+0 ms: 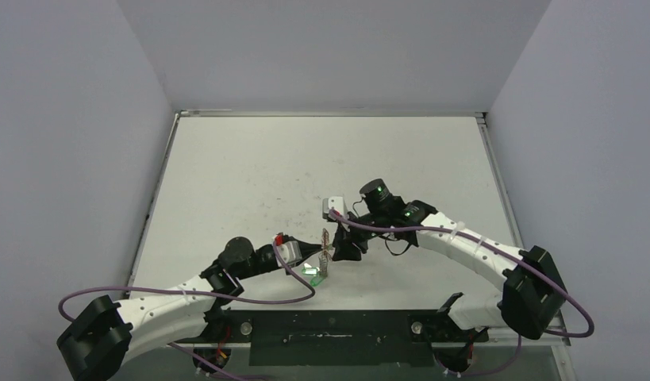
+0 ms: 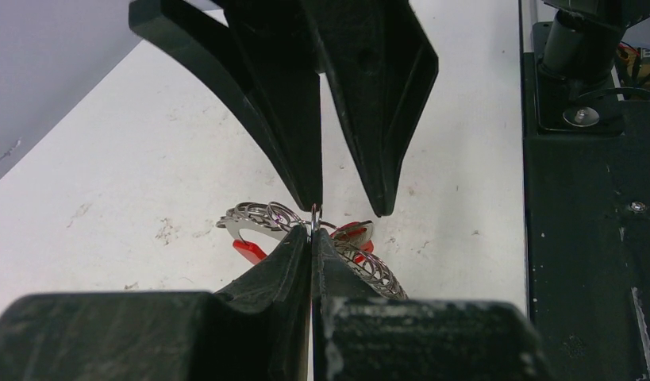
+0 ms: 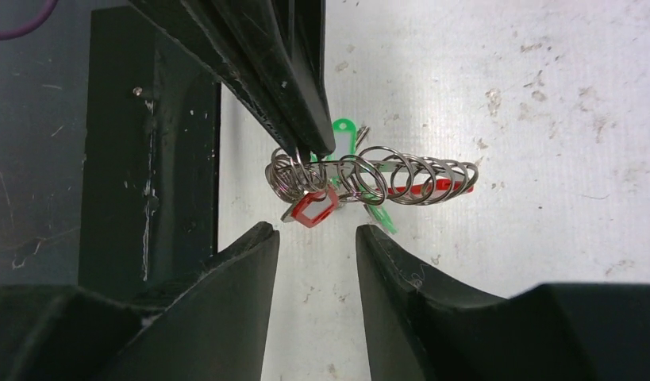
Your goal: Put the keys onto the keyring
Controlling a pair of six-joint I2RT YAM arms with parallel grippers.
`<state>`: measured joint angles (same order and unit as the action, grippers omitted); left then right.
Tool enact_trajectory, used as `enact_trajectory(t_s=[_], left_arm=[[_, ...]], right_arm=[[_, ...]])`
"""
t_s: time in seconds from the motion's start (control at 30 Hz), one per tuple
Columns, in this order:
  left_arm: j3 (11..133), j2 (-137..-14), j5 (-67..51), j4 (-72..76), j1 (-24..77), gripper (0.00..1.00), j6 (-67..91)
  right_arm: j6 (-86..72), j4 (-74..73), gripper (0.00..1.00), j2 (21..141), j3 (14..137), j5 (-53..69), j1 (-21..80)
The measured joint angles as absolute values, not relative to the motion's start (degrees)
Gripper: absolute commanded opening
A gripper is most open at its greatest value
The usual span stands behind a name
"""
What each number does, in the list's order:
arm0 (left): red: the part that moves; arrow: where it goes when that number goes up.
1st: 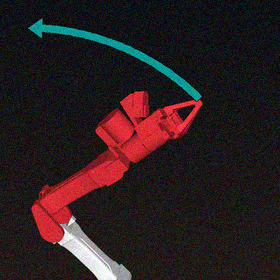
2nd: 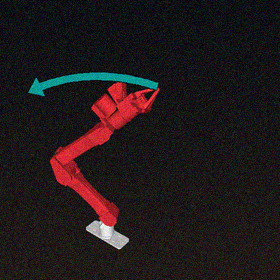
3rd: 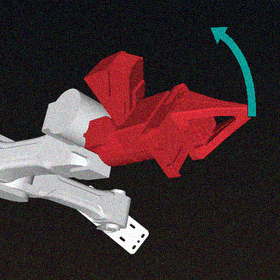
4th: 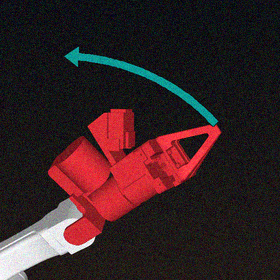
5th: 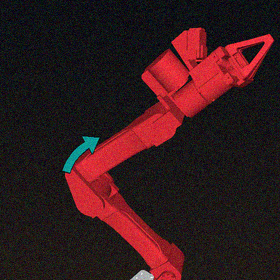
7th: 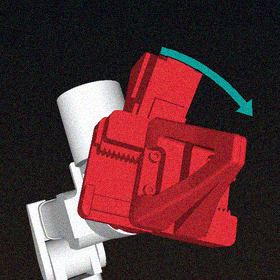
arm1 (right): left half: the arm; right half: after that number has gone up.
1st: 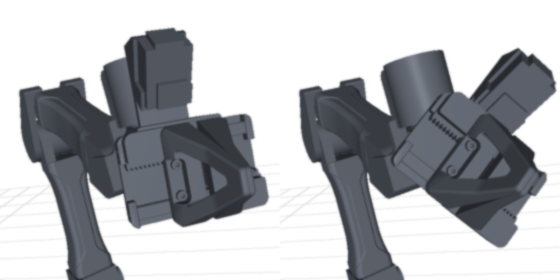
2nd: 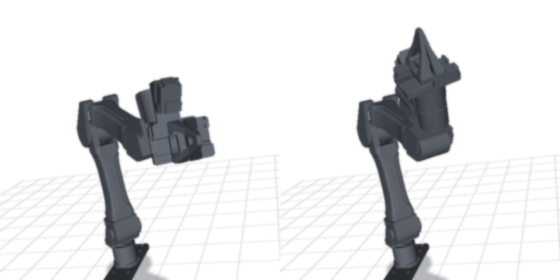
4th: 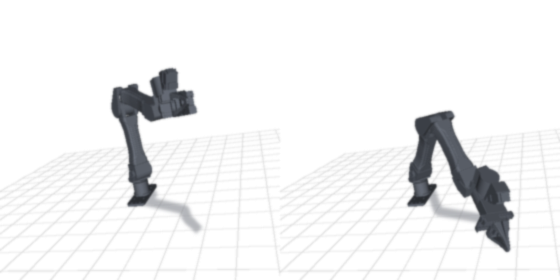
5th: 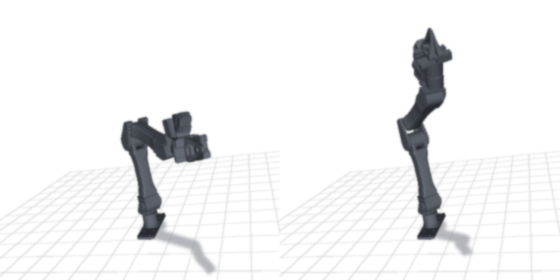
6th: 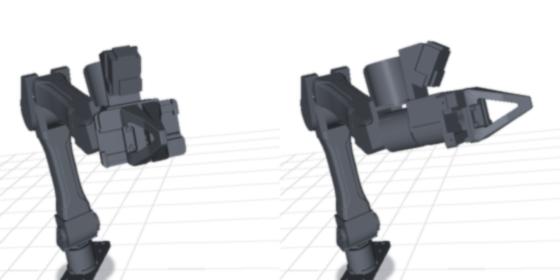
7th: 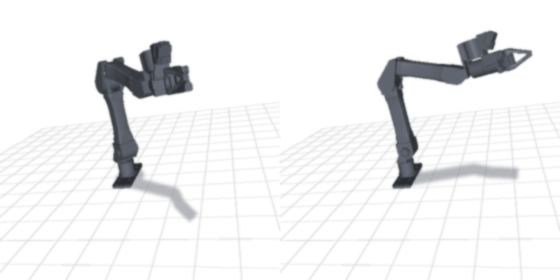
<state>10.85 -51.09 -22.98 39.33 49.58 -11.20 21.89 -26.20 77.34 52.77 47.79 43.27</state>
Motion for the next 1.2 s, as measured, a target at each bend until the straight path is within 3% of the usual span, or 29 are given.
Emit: enact_trajectory(t_s=[0.3,0.47,0.77,0.97,1.2], left_arm=[[10.85,-50.96,-22.96,39.51,49.58,0.0,-11.2],[10.85,-50.74,-22.96,39.62,49.58,0.0,-11.2],[10.85,-50.57,-22.96,39.64,49.58,0.0,-11.2],[10.85,-50.04,-22.96,39.64,49.58,0.0,-11.2],[10.85,-50.02,-22.98,39.51,49.58,0.0,-11.18]], right_arm=[[21.78,-18.76,0.43,70.98,49.17,47.48,43.27],[22.09,-14.98,0.34,69.63,46.54,47.9,43.27],[22.44,-11.77,0.31,69.95,46.24,49.5,43.59],[22.76,-10.52,0.15,71.26,46.24,50.11,44.01],[23.88,-10.83,0.13,72.38,46.28,50.43,44.34]])
